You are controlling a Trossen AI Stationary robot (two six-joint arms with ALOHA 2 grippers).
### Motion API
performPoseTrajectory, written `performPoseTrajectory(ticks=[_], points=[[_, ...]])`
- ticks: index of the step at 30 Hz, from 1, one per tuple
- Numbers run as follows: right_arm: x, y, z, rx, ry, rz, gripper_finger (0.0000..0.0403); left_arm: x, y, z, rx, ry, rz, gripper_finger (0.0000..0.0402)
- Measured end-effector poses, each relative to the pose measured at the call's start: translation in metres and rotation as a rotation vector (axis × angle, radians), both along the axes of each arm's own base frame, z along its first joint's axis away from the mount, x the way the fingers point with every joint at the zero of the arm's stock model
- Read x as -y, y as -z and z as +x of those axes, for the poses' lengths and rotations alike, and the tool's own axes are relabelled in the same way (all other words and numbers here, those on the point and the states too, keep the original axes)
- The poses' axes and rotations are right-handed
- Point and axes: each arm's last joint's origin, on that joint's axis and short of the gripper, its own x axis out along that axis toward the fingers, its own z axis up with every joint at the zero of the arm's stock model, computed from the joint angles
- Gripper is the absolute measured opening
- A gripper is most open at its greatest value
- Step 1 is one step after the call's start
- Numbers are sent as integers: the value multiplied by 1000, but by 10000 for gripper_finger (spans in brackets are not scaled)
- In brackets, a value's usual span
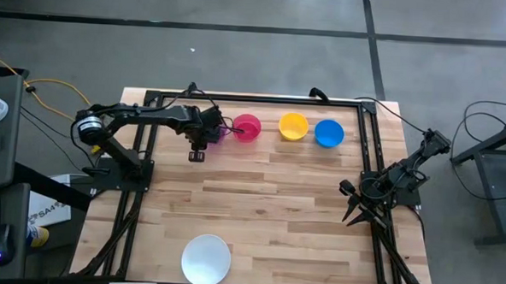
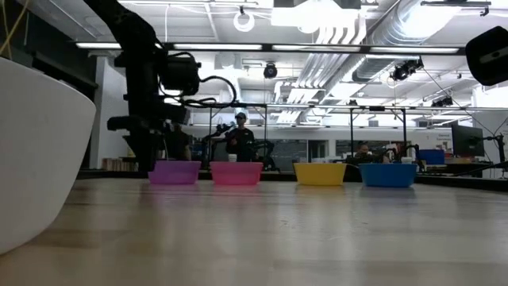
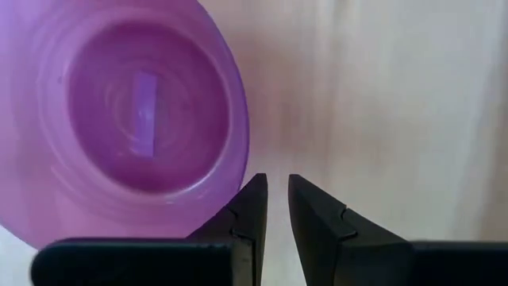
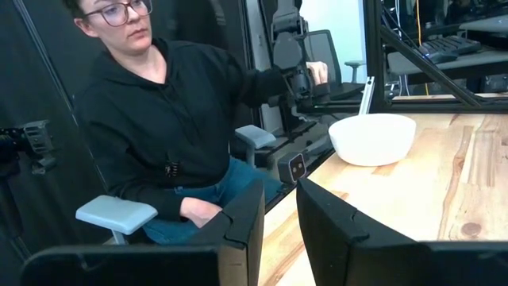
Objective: Nest bowls inside each other
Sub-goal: Stack the purple bowl on the top of the white bowl
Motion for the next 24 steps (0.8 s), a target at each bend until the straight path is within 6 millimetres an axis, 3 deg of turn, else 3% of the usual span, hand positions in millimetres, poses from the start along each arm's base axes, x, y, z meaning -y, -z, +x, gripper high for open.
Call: performPoseTrajectory(ticks=[6,13,24], points=[[0,0,0,0,0,0,71,4,1,-1,-12,-15,-32,51],[0,0,0,0,0,0,71,12,-18,8,-30,28,-17,51],[0,0,0,0,0,0,71,-4,-24,9,10,3,73,51]])
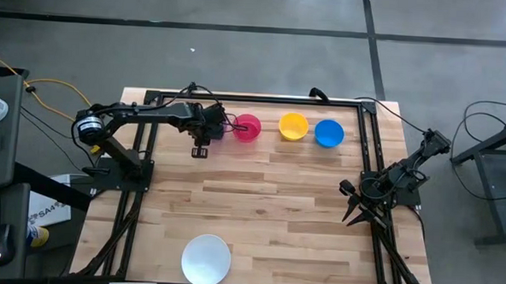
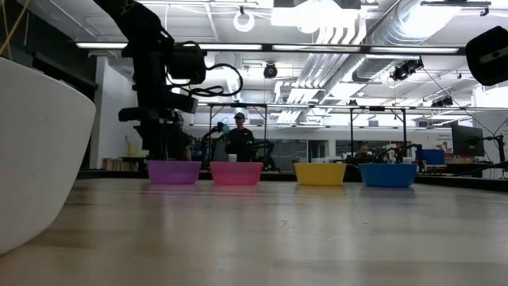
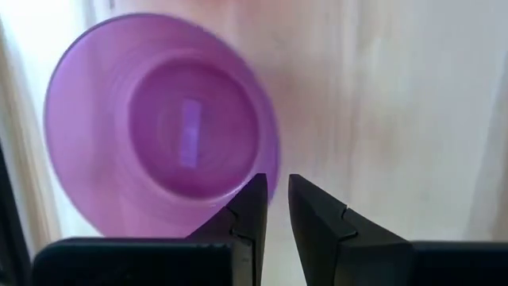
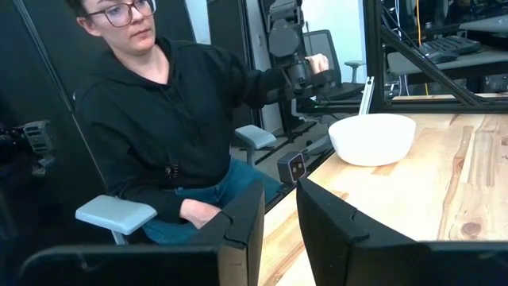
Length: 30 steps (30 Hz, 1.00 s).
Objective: Nest bowls inside each other
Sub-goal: Stack the purple bowl on the top of the white bowl
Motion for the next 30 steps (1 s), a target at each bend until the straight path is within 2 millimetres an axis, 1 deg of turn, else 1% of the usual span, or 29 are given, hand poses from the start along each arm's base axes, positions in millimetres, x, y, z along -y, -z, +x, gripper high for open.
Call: performPoseTrajectory(ticks=[3,7,16,27,30], points=[[0,0,0,0,0,0,71,-7,0,-4,1,-32,-2,51],[0,0,0,0,0,0,71,-12,0,-7,36,-48,-63,51],[0,0,0,1,0,0,71,-11,1,-6,64,-33,-118,51],[0,0,0,0,0,0,71,-11,1,-6,64,-33,-120,51],[0,0,0,0,0,0,71,-12,-3,-5,66,-33,-119,51]])
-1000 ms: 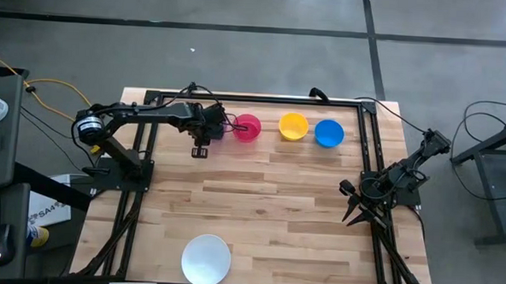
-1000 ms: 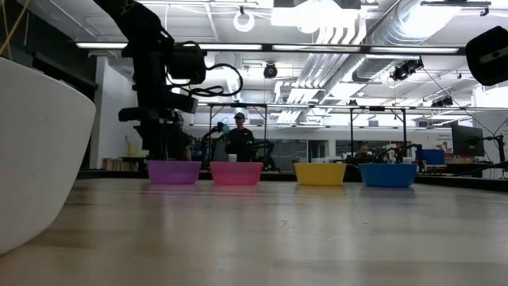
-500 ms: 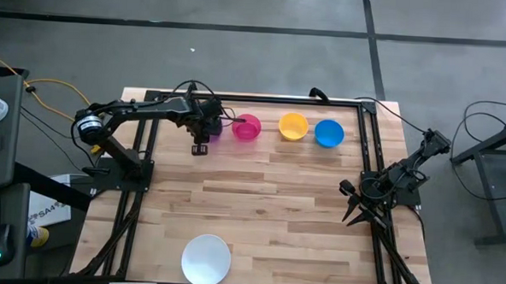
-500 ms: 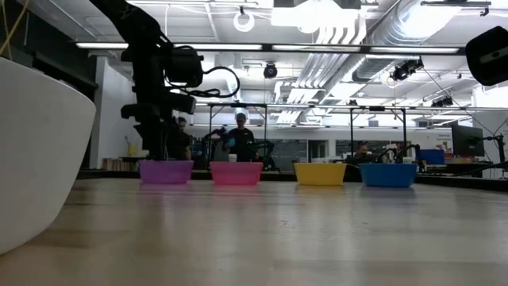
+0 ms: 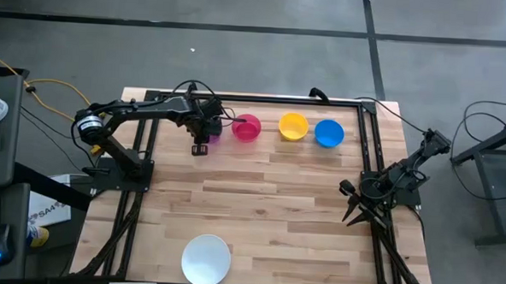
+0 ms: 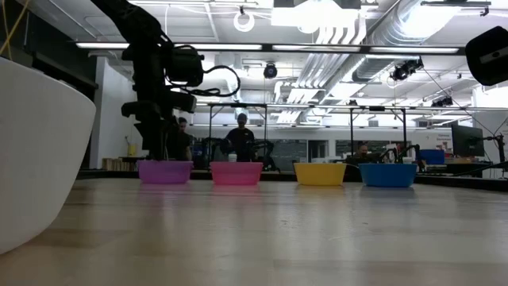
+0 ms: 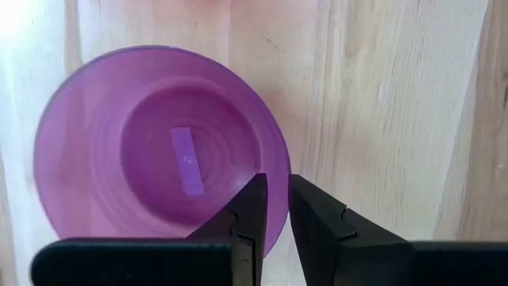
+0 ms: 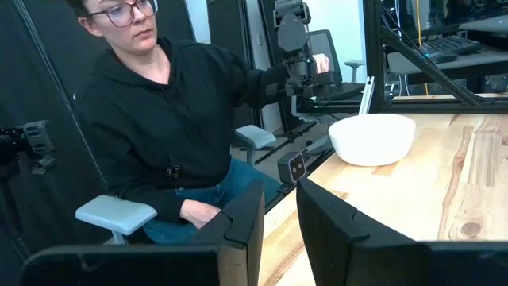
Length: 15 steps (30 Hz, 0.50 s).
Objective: Nest bowls inside each other
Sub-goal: Stack the purple bowl on the top of the white bowl
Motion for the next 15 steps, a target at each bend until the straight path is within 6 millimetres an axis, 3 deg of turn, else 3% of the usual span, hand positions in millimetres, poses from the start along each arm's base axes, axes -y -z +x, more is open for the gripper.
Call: performPoseTrajectory(ticks=[6,15], points=[[0,0,0,0,0,0,71,-2,-16,8,76,-23,-53,51],[0,0,0,0,0,0,71,0,-15,6,74,-79,-112,52]])
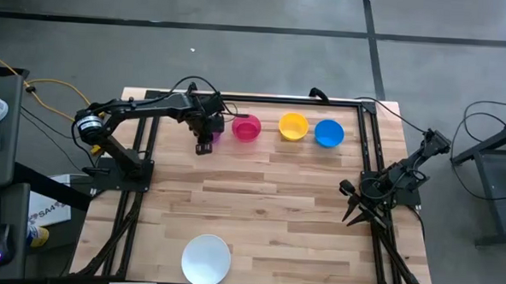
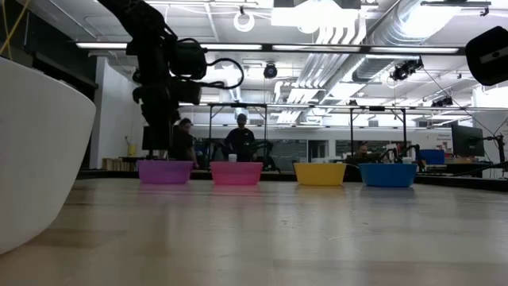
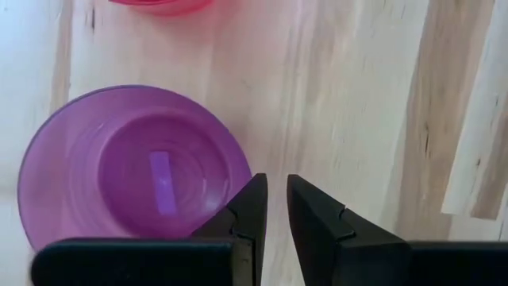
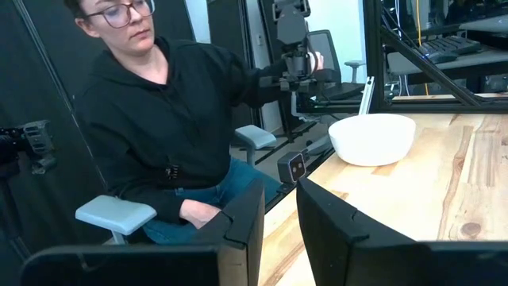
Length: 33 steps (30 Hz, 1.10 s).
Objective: Nest bowls inside each other
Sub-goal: Stack the purple bowl on the top of the white bowl
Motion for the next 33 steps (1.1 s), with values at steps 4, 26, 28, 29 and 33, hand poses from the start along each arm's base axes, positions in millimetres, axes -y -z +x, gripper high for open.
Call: performPoseTrajectory(ticks=[4,26,28,29,33], points=[[0,0,0,0,0,0,71,0,0,-1,-16,-24,11,52],[0,0,0,0,0,0,71,5,27,-13,-103,-99,12,171],[0,0,0,0,0,0,71,5,30,-14,-99,-99,15,171],[0,0,0,0,0,0,71,6,32,-14,-98,-97,16,171],[0,0,0,0,0,0,71,5,32,-14,-91,-88,23,171]])
